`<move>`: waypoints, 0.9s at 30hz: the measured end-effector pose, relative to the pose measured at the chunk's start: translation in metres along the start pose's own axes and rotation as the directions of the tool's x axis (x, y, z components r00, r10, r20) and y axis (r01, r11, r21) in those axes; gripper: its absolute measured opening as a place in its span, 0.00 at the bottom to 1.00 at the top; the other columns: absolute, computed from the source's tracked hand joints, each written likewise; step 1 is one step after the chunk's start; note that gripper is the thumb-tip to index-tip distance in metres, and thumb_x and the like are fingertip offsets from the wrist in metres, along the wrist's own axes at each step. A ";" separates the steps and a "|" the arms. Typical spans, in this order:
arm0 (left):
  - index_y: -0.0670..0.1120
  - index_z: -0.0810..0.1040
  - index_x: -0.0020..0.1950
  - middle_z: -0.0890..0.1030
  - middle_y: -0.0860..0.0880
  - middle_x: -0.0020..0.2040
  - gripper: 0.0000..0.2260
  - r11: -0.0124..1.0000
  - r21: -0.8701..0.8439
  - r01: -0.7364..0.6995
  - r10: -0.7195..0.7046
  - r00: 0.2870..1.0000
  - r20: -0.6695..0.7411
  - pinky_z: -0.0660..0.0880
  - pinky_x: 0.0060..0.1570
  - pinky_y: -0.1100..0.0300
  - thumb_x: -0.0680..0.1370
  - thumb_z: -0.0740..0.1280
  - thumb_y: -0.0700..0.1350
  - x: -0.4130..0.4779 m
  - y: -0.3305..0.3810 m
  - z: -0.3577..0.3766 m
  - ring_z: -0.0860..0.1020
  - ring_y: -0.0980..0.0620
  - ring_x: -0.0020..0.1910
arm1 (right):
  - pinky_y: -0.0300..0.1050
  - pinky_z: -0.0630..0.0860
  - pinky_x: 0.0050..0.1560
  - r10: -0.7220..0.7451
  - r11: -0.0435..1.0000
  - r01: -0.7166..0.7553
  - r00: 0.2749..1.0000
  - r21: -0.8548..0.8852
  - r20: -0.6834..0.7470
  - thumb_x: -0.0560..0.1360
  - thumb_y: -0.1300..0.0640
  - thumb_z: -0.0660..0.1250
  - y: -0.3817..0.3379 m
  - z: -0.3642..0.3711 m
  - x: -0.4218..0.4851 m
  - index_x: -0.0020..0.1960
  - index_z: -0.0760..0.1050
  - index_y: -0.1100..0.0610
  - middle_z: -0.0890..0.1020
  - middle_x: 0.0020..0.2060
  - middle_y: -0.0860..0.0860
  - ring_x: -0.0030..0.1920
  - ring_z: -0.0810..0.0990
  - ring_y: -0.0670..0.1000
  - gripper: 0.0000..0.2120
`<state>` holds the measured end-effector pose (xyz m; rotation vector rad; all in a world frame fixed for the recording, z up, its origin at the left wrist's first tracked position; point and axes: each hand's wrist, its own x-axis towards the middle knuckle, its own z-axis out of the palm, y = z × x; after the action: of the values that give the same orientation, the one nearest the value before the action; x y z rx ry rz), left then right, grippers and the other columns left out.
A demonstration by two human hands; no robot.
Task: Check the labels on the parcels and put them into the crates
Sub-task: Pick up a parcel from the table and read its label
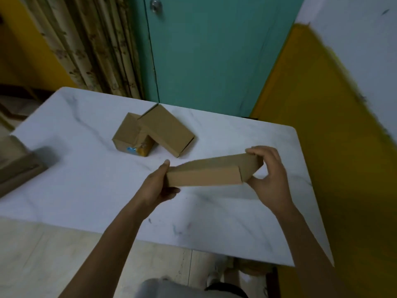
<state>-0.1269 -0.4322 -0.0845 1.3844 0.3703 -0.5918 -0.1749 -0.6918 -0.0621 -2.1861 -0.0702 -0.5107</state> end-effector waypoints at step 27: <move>0.50 0.76 0.61 0.84 0.48 0.54 0.22 0.875 -0.317 -0.365 0.338 0.931 -0.137 0.79 0.44 0.63 0.68 0.72 0.52 -0.104 -0.046 -0.039 0.83 0.47 0.52 | 0.45 0.82 0.41 0.099 0.788 -0.301 0.923 0.537 0.372 0.77 0.51 0.63 -0.106 0.105 -0.055 0.70 0.58 0.35 0.81 0.56 0.51 0.43 0.85 0.55 0.26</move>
<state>-0.2337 -0.3792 -0.0681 1.1059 0.2569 -0.1607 -0.2142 -0.5381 -0.0610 -1.6114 -0.1479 0.0186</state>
